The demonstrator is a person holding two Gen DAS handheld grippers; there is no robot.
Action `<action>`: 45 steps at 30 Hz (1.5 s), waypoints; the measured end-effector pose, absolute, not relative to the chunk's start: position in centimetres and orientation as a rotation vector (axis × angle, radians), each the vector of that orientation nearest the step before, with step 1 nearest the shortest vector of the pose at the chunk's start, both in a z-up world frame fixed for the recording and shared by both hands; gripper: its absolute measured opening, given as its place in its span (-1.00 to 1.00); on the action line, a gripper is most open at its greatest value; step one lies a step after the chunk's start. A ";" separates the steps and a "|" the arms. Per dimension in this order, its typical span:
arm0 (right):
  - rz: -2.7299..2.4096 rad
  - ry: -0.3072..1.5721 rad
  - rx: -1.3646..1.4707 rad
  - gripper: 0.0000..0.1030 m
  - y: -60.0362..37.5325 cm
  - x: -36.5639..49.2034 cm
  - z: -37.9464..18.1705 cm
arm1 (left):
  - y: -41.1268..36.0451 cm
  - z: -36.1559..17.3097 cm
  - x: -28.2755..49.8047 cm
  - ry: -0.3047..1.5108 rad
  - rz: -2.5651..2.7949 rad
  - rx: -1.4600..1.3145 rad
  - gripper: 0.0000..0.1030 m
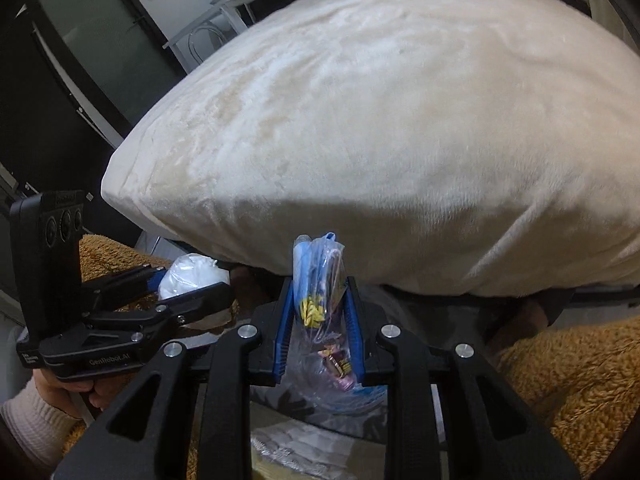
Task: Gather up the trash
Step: 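Carry the tissue ball and blue wrapper down over the trash bag, then open both tools to drop the tissue ball and wrapper into the trash bag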
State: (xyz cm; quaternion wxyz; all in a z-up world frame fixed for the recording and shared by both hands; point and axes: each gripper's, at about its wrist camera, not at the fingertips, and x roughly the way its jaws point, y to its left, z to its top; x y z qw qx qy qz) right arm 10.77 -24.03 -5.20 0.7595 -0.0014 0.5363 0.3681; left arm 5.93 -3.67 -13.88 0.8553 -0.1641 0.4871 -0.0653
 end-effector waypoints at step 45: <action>0.677 1.605 -0.002 -0.28 -21.4 13.8 -14.3 | -2.9 -23.1 8.8 1.438 -0.035 -0.429 0.18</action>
